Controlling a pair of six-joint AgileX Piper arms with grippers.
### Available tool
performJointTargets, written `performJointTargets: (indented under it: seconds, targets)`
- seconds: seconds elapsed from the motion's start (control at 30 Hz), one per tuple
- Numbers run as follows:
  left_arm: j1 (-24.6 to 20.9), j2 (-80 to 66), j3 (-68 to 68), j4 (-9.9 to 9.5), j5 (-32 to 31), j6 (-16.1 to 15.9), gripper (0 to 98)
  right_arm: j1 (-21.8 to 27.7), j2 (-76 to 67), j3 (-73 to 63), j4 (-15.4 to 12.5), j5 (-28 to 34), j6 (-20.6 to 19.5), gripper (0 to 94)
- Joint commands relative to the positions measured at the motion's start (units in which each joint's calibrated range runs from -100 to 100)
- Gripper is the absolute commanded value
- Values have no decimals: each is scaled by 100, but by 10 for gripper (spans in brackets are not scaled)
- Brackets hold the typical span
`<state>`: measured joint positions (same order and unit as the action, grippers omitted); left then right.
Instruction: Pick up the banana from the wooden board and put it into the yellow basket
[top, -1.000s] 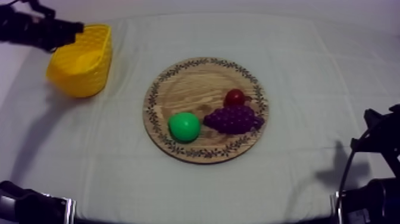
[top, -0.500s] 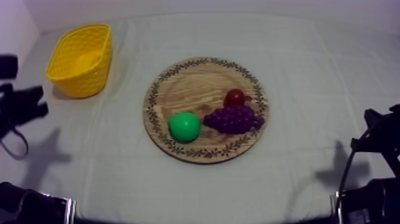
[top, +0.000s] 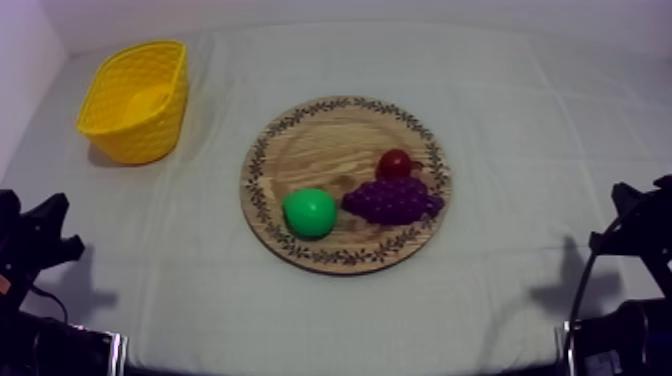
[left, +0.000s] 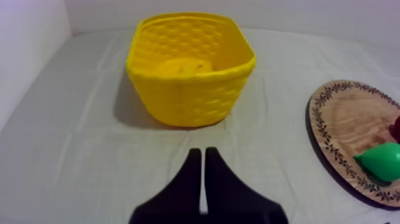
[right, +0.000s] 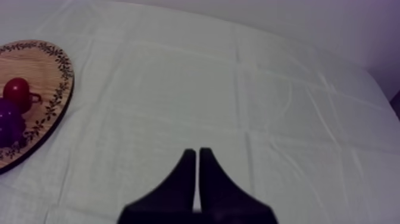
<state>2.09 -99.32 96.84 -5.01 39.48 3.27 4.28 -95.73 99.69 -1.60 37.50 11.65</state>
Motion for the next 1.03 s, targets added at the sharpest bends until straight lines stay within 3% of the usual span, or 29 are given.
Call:
performJointTargets:
  seconds: [0.0,0.1,0.27,0.37,1.0]
  targets:
    - [18,-36,32,14,26,-90,2,1,-2,-3,1,0,0,3]
    - [73,-57,85,158,-41,-115,2,1,-2,-3,1,0,0,3]
    - [100,-66,254,251,-549,661,2,1,-2,-3,1,0,0,3]
    - [104,-67,280,263,-631,932,2,1,-2,-3,1,0,0,3]
    - [106,-68,294,269,-674,806,2,1,-2,-3,1,0,0,3]
